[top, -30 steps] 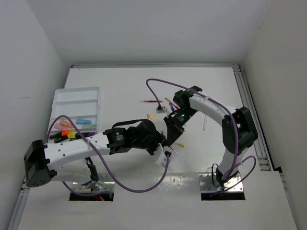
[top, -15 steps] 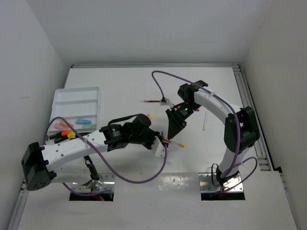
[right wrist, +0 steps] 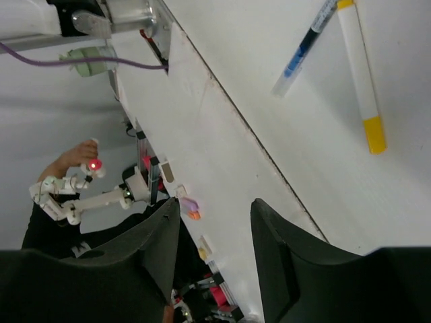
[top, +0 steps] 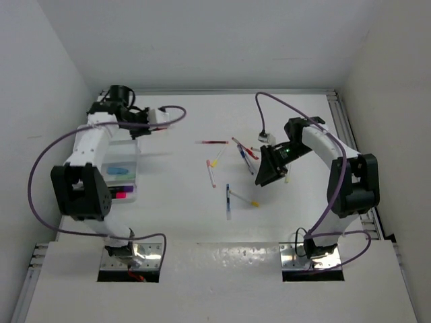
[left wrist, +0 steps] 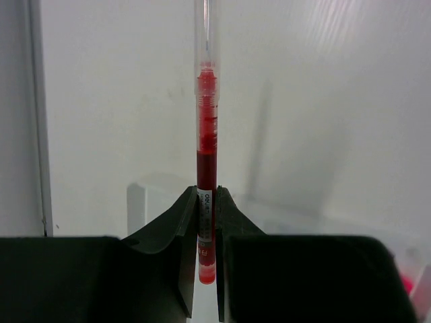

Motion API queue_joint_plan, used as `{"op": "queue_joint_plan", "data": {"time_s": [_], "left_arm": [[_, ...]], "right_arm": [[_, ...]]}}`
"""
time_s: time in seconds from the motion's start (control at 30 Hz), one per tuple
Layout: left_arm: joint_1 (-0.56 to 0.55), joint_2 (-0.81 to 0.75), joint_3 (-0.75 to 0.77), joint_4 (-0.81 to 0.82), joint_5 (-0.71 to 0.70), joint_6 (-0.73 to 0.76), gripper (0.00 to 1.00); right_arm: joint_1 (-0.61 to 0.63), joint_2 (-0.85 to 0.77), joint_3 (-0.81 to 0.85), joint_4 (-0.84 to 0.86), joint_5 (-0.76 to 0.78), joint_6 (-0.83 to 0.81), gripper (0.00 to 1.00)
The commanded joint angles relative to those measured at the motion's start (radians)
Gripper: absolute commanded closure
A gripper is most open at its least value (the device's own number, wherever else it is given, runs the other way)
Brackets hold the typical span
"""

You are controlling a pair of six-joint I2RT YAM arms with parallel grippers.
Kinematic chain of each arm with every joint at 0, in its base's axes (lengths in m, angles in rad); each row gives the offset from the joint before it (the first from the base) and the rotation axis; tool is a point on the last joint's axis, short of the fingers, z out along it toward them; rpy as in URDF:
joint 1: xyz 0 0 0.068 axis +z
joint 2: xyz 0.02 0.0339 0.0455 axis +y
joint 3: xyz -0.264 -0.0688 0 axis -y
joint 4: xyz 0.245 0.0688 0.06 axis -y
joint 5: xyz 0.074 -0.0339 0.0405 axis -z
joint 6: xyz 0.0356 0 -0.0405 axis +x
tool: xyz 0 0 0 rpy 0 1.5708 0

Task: Sort the stationery into containers
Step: Place the stationery into the container

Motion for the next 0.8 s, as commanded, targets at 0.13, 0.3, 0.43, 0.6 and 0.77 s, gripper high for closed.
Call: {"op": "queue_joint_plan", "data": {"time_s": [0.13,0.3,0.43,0.6,0.77], "left_arm": [[0.258,0.265,0.21,-0.252,-0.085,0.448,1.0],[0.311,0.278,0.127,-0.127,-0.176,0.561,1.0],[0.349,0.336,0.166,-0.123,-0.204,0.58,1.0],[0.394,0.376,0.151,-0.094,-0.253,0.636,1.0],[0.449,0.402,0.147,-0.043,-0.274,0.647,1.0]], "right_arm": [[0.015,-0.077,-0.08,0.093,0.041,0.023,0.55],[0.015,-0.076,-0.116,0.14,0.069,0.029,0.56],[0.014,-0.064,-0.123,0.15,0.083,0.031,0.56],[0.015,-0.064,-0.127,0.14,0.114,0.01,0.55],[0.014,-0.062,-0.132,0.144,0.127,0.0,0.55]]}}
